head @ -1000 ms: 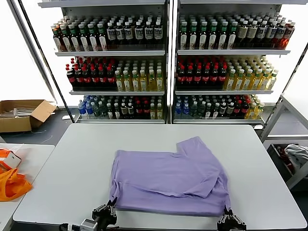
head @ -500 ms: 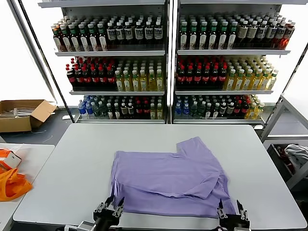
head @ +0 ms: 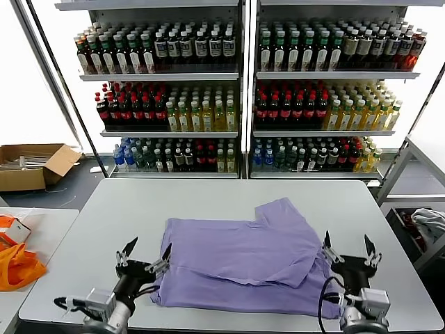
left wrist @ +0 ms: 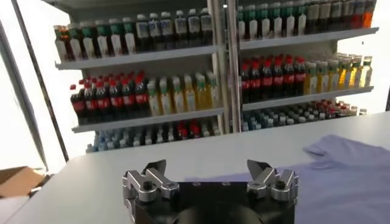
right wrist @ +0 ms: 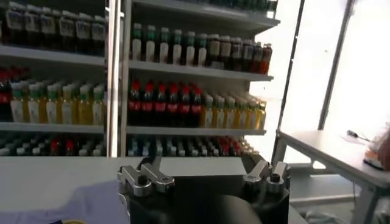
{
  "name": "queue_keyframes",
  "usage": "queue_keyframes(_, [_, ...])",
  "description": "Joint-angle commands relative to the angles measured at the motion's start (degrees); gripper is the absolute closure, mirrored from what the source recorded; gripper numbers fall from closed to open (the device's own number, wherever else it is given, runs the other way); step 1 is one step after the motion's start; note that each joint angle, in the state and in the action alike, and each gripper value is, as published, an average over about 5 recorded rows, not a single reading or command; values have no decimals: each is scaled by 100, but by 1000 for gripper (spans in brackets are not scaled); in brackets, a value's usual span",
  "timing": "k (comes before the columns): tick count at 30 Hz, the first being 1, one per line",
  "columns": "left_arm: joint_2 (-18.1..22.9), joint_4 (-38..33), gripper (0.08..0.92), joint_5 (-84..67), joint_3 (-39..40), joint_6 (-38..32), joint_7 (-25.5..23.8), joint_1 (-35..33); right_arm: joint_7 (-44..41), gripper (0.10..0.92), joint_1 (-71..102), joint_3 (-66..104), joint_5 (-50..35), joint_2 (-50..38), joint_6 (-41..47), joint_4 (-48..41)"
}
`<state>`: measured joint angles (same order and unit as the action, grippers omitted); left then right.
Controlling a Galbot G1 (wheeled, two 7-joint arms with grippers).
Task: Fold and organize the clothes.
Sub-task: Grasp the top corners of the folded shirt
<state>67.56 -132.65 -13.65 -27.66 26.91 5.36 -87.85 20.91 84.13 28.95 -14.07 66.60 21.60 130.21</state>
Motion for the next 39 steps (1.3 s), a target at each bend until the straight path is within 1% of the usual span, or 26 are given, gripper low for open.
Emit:
queue_keyframes(1, [-654, 1651, 178, -287, 295, 231, -1106, 2394, -2213, 202, -2147, -119, -371, -1141, 820, -1439])
queue_keyframes(5, [-635, 2298, 177, -857, 591, 559, -969, 3187, -2479, 203, -3046, -541, -946, -1415, 1161, -2199])
queue_keyframes(8, [-561, 2749, 177, -1035, 766, 621, -790, 3553, -2569, 203, -3442, -838, -1088, -1421, 1164, -2687])
queue_keyframes(13, [-433, 3373, 177, -907, 1079, 625, -643, 3863, -1845, 203, -3828, -1188, -1210, -1140, 1153, -3362])
queue_keyframes(16, [-407, 3557, 177, -909, 1241, 631, -568, 3917, -1570, 203, -3946, -1244, -1422, -930, 1153, -3535])
queue_keyframes(21, [-436, 3710, 177, -969, 1447, 632, -548, 3883, -1338, 203, -4089, -1366, -1452, -670, 1154, -3761])
queue_keyframes(39, [-333, 3799, 177, -1262, 1478, 624, -582, 3628, -1170, 203, -4176, -1364, -1426, 220, 1109, -4613])
